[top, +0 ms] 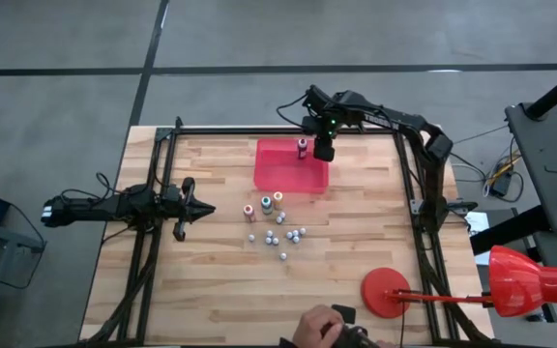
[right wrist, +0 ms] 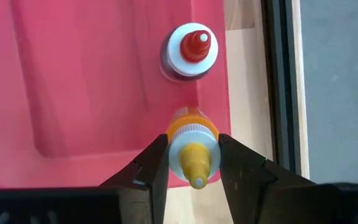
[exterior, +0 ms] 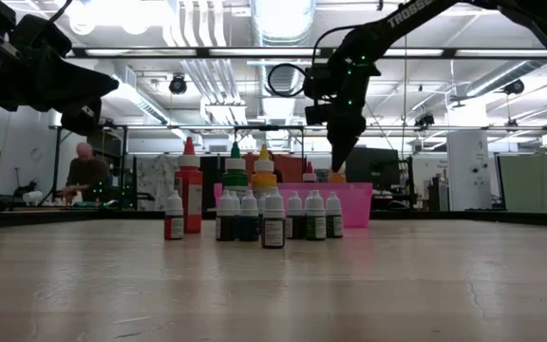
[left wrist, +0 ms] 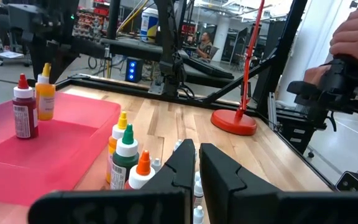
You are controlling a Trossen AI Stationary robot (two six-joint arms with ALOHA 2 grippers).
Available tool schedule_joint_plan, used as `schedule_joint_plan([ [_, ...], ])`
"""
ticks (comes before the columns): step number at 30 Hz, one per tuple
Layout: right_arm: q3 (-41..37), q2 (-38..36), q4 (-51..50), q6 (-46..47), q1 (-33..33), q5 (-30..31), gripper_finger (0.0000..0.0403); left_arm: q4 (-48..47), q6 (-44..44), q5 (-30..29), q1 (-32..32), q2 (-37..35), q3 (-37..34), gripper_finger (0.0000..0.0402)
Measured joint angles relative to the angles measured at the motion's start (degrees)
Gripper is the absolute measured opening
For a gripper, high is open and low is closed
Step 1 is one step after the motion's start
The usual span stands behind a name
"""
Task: Pick & Place food coloring
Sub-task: Put the large yellow food coloring bottle into the pink bin
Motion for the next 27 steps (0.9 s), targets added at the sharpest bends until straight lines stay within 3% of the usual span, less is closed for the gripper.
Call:
schedule_joint_plan([
  [6, -0.02, 0.50, 0.55, -0.36, -0.49, -3.23, 0.0109, 0.00, 0.00, 0.02, -0.01, 0.00, 0.00, 0.0000],
  [27, -1.86, 0.59, 1.53, 0.48, -1.03, -3.40, 0.0109, 0.00, 0.00, 0.01, 0.00, 0.01, 0.01, 0.0000],
])
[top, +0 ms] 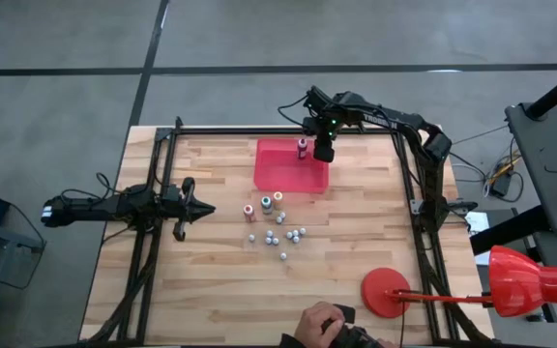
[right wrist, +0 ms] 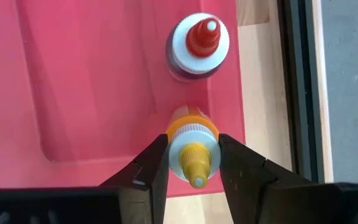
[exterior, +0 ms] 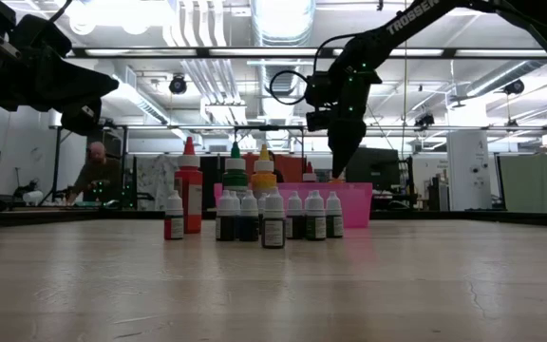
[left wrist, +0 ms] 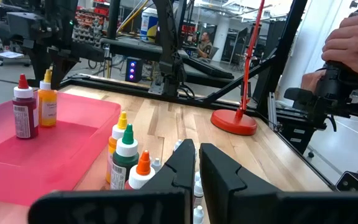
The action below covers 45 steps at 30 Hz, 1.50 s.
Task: Pick & Place food coloring
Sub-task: Put the large yellow food coloring bottle into the pink bin, then put the small green food coloring bottle into the pink bin
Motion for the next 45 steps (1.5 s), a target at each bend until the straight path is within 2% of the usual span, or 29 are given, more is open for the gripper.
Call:
schedule_joint_plan([
  [8, -0.82, -0.13, 1.24, 0.17, 0.06, -0.13, 0.0115, 0.00, 0.00, 0.00, -0.02, 0.01, 0.00, 0.0000],
  [16, -0.93, -0.11, 1.30, 1.29, 0.06, 0.02, 0.0163, 0.00, 0.00, -0.01, -0.02, 0.01, 0.01, 0.0000],
  [22, -0.95, -0.98, 1.20, 1.29, 0.09, 0.03, 0.0183, 0.00, -0.02, 0.00, 0.00, 0.01, 0.01, 0.0000],
  [34, 0.64, -7.54, -2.89, 1.72, 0.85, 0.50, 0.0184, 0.00, 0.00, -0.01, 0.00, 0.01, 0.01, 0.0000],
  [45, 0.64, -12.71, -5.50, 3.27, 7.15, 0.44, 0.0185, 0.00, 0.00, -0.01, -0.02, -0.01, -0.01, 0.0000],
])
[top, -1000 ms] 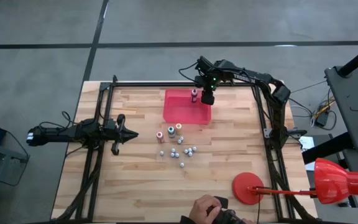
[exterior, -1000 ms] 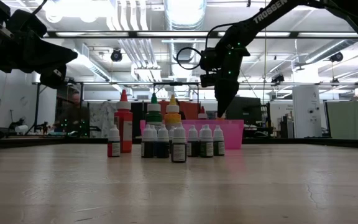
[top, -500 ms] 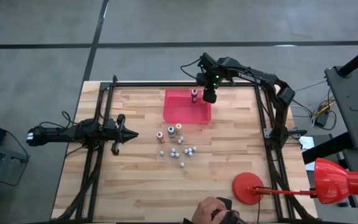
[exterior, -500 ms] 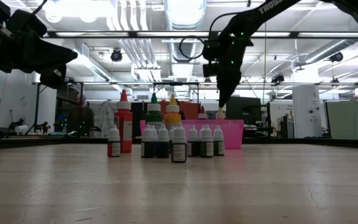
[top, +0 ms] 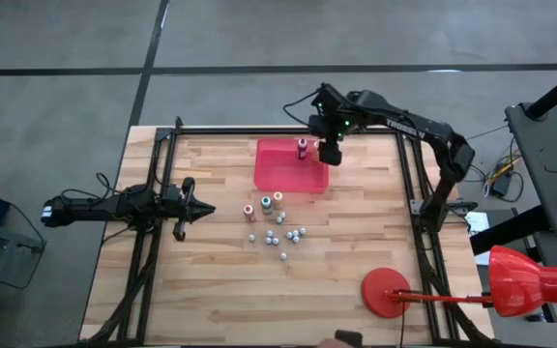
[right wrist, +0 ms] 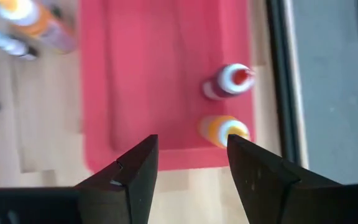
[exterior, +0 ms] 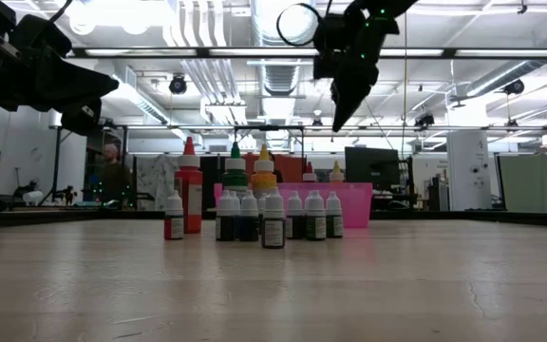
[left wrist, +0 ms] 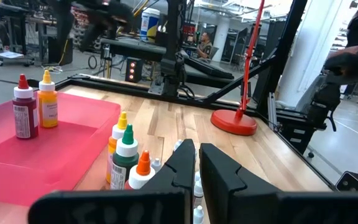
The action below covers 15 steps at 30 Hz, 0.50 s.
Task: Pick & Place food coloring
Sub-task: Put the small green food coloring bottle into the pink bin
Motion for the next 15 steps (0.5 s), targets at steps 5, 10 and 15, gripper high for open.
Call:
schedule_joint_plan([
  [5, 0.00, -0.31, -0.08, 0.60, 4.00, -0.42, 0.0185, 0.00, -0.01, -0.01, 0.01, 0.02, 0.00, 0.0000],
  [10, 0.00, -0.31, 0.33, -0.41, 7.24, -0.42, 0.0185, 0.00, 0.00, 0.00, 0.01, 0.00, 0.01, 0.0000],
  [15, -0.27, -0.27, 0.41, -1.43, 9.86, -0.42, 0.0185, 0.00, 0.00, 0.01, 0.02, 0.01, 0.01, 0.0000],
])
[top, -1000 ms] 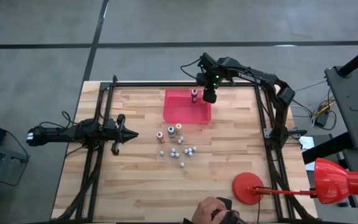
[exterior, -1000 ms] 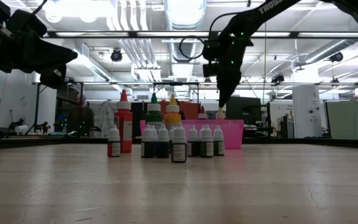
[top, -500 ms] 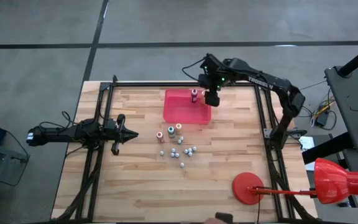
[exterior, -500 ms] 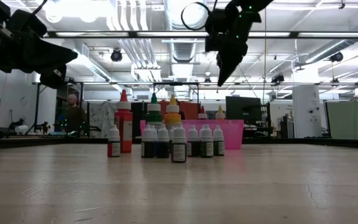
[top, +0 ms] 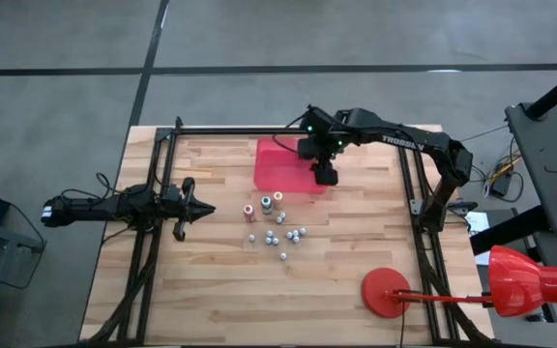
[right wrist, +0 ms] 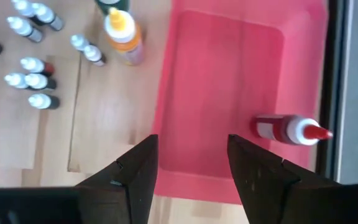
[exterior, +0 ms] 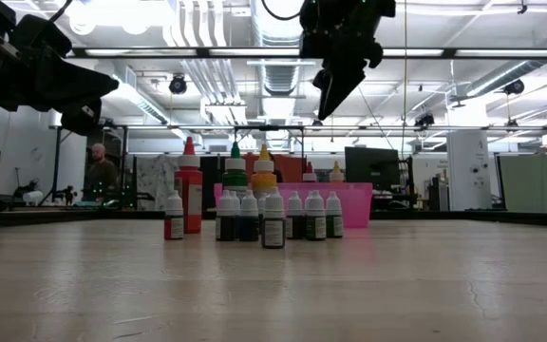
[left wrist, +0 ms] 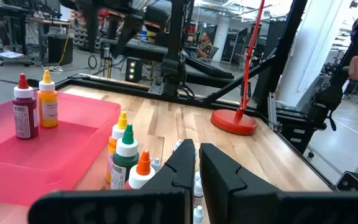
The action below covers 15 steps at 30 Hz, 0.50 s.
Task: Pick & Place food coloring
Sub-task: Put the small green food coloring bottle into the pink bin
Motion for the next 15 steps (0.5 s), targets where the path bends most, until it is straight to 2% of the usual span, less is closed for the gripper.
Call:
schedule_joint_plan([
  [10, -1.10, 0.07, 0.00, -0.28, 5.64, 0.00, 0.0185, 0.00, -0.02, -0.01, 0.00, -0.01, 0.01, 0.0000],
  [15, -1.12, 0.04, -0.08, 3.43, 9.30, 0.00, 0.0185, 0.00, 0.00, -0.01, -0.01, 0.00, -0.01, 0.0000],
])
